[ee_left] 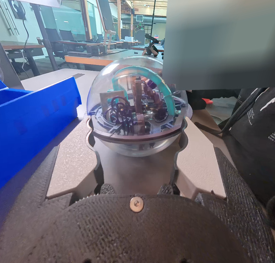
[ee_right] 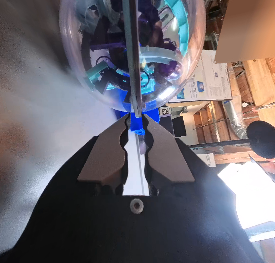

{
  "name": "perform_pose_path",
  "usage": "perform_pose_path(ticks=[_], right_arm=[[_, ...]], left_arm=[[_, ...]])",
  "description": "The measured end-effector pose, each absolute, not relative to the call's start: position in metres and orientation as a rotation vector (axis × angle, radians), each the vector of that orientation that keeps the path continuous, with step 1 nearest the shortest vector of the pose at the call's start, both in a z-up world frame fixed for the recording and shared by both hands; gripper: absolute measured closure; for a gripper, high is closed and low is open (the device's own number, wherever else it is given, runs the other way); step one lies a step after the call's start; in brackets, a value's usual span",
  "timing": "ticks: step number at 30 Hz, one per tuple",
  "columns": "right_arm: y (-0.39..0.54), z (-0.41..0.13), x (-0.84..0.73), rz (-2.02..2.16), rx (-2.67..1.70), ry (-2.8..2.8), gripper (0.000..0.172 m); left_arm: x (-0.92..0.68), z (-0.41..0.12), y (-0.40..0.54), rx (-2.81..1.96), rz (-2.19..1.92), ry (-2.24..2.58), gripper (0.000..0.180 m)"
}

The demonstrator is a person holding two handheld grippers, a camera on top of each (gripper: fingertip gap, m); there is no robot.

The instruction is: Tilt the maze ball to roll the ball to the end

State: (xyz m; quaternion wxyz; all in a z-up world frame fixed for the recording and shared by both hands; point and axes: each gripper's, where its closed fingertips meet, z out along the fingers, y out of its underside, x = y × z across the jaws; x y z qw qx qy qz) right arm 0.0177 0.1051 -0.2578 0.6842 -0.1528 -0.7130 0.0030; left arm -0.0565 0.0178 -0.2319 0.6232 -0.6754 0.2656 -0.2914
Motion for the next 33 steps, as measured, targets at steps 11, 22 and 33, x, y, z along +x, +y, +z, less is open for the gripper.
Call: perform_pose_path(ticks=[11, 22, 33], right_arm=[[0.097, -0.271, 0.055, 0.441, -0.891, -1.760, 0.105], [0.049, -0.243, 0.030, 0.919, -1.242, -1.644, 0.057], [0.058, -0.257, 0.023, 0.963, -1.054, -1.926, 0.090]], left_arm=[[-0.054, -0.235, 0.012, -1.598, -0.482, 0.619, 0.071], [-0.060, -0.216, -0.001, -1.563, -0.616, 0.636, 0.104], [-0.054, -0.211, 0.021, -1.601, -0.962, 0.850, 0.056]])
